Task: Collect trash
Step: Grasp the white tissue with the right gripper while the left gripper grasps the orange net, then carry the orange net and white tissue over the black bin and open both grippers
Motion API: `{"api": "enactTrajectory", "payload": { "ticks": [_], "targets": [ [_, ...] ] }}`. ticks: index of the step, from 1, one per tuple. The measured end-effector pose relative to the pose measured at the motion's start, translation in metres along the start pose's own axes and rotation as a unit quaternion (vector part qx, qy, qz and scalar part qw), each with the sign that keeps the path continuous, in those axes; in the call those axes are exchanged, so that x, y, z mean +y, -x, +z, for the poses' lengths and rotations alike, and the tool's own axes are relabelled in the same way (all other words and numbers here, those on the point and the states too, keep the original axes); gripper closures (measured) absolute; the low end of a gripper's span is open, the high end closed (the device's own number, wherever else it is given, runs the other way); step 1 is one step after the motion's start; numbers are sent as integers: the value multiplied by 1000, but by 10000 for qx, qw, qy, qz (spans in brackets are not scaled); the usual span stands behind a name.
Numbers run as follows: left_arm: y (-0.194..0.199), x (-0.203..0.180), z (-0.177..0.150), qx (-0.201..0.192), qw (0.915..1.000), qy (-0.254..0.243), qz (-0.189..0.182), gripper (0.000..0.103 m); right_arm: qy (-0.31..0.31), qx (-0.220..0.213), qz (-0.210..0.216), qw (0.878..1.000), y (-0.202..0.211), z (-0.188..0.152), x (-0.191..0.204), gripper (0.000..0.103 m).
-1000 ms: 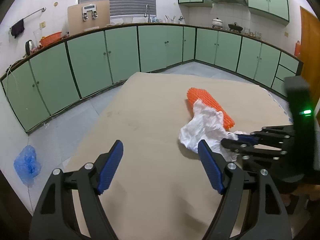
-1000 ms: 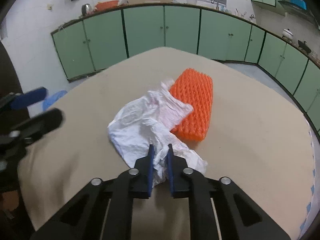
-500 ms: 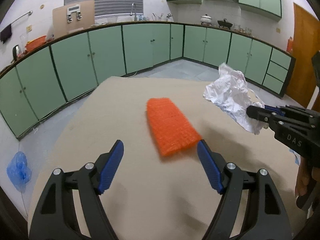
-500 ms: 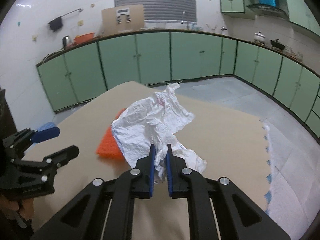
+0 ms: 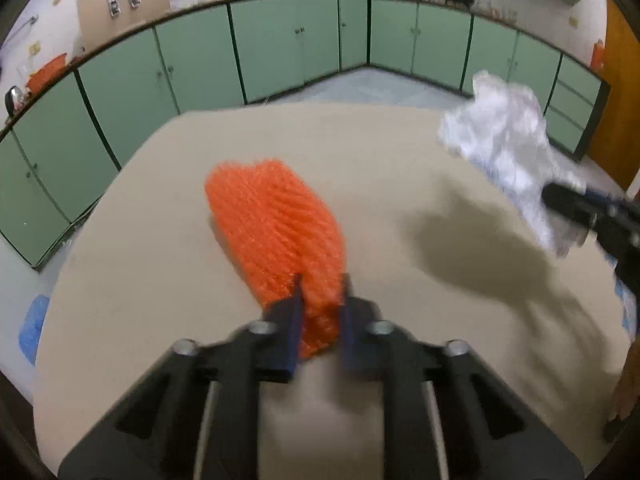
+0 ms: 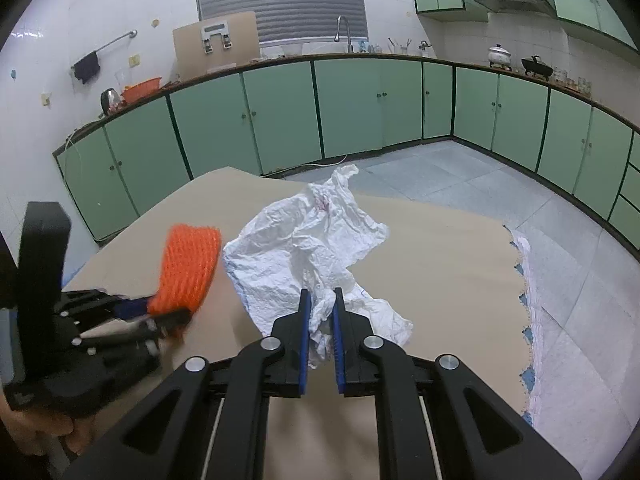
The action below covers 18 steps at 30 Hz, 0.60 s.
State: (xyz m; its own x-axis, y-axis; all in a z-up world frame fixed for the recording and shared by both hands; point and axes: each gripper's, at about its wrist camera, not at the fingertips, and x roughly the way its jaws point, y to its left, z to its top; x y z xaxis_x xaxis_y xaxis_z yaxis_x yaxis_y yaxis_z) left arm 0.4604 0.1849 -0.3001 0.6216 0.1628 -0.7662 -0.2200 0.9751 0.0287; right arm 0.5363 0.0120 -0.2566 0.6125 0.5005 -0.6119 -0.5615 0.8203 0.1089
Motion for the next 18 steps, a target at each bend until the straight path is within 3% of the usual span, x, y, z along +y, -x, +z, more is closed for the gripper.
{"api": "enactTrajectory", "payload": {
  "ticks": [8,18],
  "targets": [
    [44,-3,1,-389,9992,9,-97,96,50,-9,10,10000,16,4,9,93],
    [107,-9,-6,-719,9972,60,-204,96,149,-340,-69,9993,80,17,23,93]
  ]
}}
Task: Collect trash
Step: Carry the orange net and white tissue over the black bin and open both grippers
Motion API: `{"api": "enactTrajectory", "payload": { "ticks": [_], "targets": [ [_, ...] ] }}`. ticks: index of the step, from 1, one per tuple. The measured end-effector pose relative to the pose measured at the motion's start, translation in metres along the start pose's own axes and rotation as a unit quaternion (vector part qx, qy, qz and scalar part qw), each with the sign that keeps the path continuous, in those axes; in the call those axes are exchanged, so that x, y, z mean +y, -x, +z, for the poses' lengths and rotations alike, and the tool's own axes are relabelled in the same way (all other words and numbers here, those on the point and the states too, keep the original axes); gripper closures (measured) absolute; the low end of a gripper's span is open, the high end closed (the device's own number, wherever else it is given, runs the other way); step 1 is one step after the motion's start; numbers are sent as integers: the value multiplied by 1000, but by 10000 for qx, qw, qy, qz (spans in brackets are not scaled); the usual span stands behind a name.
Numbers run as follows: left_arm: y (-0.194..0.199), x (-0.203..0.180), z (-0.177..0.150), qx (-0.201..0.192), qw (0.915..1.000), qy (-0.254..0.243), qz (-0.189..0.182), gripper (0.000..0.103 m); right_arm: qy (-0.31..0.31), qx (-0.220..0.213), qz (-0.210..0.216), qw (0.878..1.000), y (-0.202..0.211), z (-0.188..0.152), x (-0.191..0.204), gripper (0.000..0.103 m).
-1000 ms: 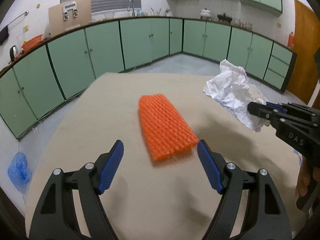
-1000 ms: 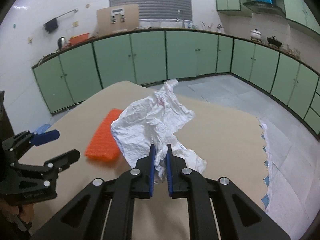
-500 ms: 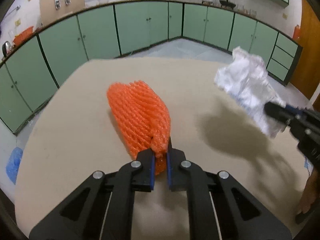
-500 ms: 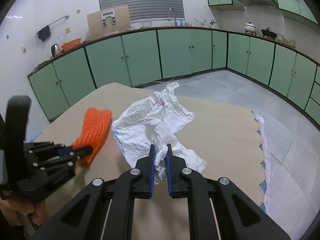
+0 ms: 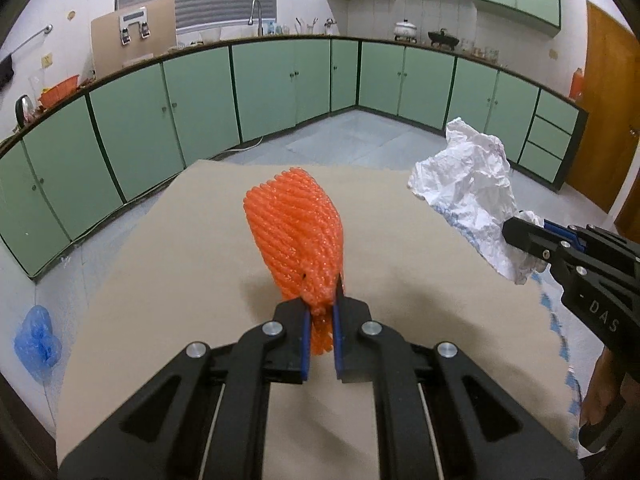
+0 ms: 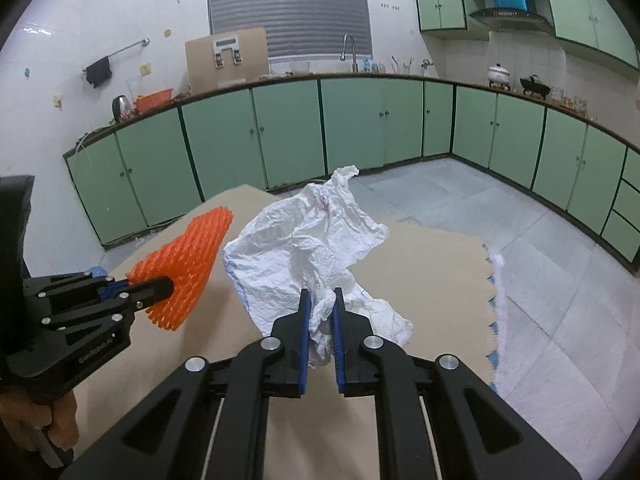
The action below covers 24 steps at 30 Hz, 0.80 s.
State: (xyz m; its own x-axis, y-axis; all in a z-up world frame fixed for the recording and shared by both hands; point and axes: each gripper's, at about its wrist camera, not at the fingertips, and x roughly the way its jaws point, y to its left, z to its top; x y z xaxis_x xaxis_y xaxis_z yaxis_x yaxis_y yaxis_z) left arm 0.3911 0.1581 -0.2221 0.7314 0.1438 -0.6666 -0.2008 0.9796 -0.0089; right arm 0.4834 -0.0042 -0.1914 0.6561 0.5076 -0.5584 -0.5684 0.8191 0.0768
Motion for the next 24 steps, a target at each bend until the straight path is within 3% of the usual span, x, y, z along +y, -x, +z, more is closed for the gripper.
{"api": "enactTrajectory", "payload": {
  "ticks": [12,24],
  "targets": [
    [91,-23,-10,-415,9985,-116,-350,96,42,-289,-109,9995,93,-7,21,93],
    [169,-61,-42,-620,9938,-388,-840,96,-103,-325,-533,9980,185,-33,31,93]
  ]
}}
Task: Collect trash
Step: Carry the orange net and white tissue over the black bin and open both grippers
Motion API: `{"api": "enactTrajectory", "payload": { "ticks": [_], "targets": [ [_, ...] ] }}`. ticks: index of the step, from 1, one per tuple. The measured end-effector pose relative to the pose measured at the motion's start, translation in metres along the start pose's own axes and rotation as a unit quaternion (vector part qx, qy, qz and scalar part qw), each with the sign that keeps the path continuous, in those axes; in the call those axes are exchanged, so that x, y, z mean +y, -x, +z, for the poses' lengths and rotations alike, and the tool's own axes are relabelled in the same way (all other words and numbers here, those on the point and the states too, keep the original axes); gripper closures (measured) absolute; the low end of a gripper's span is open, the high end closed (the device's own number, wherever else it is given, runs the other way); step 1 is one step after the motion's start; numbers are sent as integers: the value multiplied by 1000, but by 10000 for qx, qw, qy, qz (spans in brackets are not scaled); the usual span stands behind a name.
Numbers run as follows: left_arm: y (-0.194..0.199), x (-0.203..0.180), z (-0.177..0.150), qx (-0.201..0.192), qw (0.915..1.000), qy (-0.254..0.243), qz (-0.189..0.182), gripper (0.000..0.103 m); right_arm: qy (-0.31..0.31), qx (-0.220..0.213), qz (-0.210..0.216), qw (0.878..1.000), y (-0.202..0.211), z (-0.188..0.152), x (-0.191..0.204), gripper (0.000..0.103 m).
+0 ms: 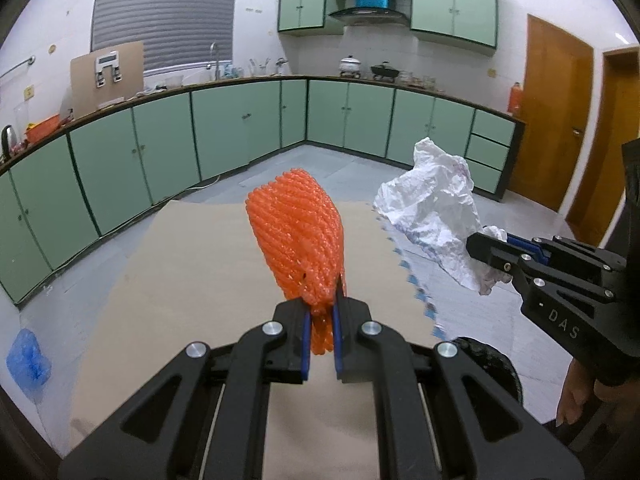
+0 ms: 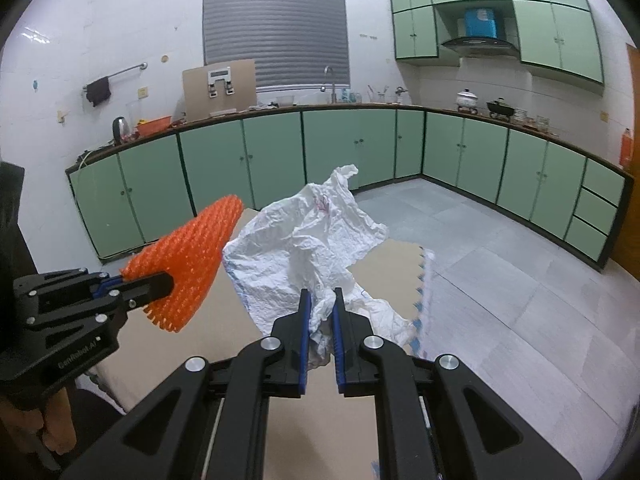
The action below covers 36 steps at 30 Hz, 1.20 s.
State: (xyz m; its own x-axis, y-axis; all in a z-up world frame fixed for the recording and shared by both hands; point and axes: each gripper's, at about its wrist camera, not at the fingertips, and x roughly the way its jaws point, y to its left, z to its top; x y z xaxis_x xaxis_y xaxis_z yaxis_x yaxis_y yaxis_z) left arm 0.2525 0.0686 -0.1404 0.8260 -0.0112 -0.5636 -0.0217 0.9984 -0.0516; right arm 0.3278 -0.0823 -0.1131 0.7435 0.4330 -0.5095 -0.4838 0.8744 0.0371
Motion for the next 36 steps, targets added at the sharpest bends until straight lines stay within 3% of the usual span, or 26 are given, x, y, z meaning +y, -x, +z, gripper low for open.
{"api": "enactTrajectory", "payload": {
  "ticks": [11,19,27,36],
  "targets": [
    [42,-74,-21,-60,9966,-524,-639,96,-459,6,-658,9968,81,-38,-40,93],
    [45,-141,-44,90,9867,-981,-1294,96,-879,239,-1095,9898,115,-77,-76,93],
    [21,-193,-77,475,9745,-1280,-1782,96,-1209,465,-1507,9801,132,-115,-107,93],
    [-25,-224,-106,1032,9637,-1494,-1958,96,-1445,879,-1652,9717,111,-160,-130,93]
  ]
}}
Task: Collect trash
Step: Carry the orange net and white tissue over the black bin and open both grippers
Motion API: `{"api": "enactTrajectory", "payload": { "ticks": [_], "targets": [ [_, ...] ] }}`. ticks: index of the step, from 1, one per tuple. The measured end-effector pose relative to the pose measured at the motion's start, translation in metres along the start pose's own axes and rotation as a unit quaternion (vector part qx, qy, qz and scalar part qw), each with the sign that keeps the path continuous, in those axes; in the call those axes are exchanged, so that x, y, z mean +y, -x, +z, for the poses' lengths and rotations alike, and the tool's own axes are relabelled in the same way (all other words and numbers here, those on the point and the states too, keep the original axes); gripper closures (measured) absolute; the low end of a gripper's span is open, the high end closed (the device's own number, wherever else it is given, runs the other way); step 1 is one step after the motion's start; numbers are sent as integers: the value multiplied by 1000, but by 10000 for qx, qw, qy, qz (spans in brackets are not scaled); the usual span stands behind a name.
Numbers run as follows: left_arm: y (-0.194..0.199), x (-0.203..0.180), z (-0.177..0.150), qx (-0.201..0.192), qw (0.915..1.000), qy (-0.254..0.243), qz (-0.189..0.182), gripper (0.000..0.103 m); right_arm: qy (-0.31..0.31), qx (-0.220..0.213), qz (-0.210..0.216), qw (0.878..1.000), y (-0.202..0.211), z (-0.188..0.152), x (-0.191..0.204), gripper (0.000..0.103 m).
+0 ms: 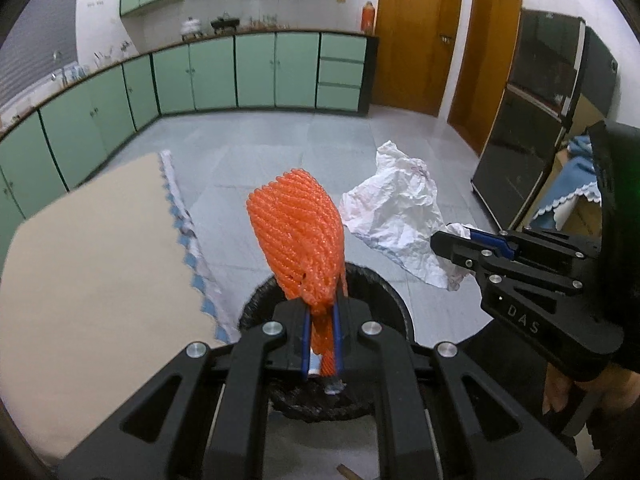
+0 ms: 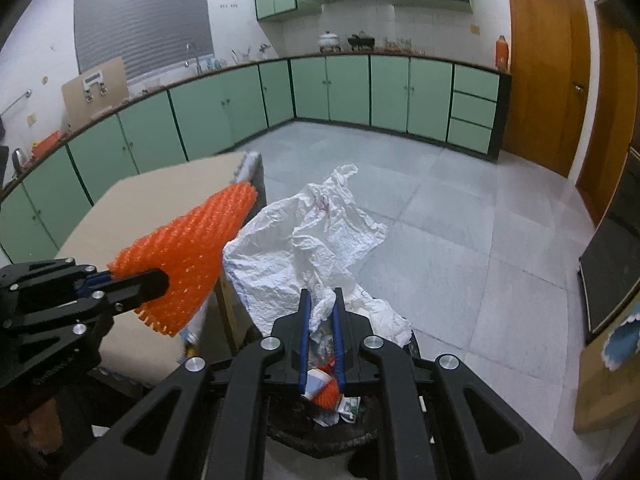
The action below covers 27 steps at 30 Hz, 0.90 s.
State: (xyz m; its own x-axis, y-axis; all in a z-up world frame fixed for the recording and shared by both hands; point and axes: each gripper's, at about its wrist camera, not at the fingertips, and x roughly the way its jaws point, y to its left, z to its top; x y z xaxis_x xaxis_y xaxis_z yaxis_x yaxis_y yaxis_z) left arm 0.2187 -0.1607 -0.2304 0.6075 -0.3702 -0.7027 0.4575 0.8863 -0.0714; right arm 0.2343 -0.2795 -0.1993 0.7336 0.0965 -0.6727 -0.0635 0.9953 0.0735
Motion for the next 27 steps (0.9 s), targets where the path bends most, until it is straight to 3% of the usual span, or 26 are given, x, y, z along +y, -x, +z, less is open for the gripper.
{"api": "enactTrajectory", "payload": {
  "ticks": [16,25,27],
  "targets": [
    [-109,3,-22,1052,9944,-23,41,96,-142,1109,-40,9937,-106,-46,-26,93],
    [-149,3,-30,1363,9906,-74,42,95,-298,1432,-177,9891,-134,-55,-40,93],
    [-155,4,-32,1420,9898,-52,46,92,-298,1552,-156,9873,-139,-60,-40,89]
  ]
}}
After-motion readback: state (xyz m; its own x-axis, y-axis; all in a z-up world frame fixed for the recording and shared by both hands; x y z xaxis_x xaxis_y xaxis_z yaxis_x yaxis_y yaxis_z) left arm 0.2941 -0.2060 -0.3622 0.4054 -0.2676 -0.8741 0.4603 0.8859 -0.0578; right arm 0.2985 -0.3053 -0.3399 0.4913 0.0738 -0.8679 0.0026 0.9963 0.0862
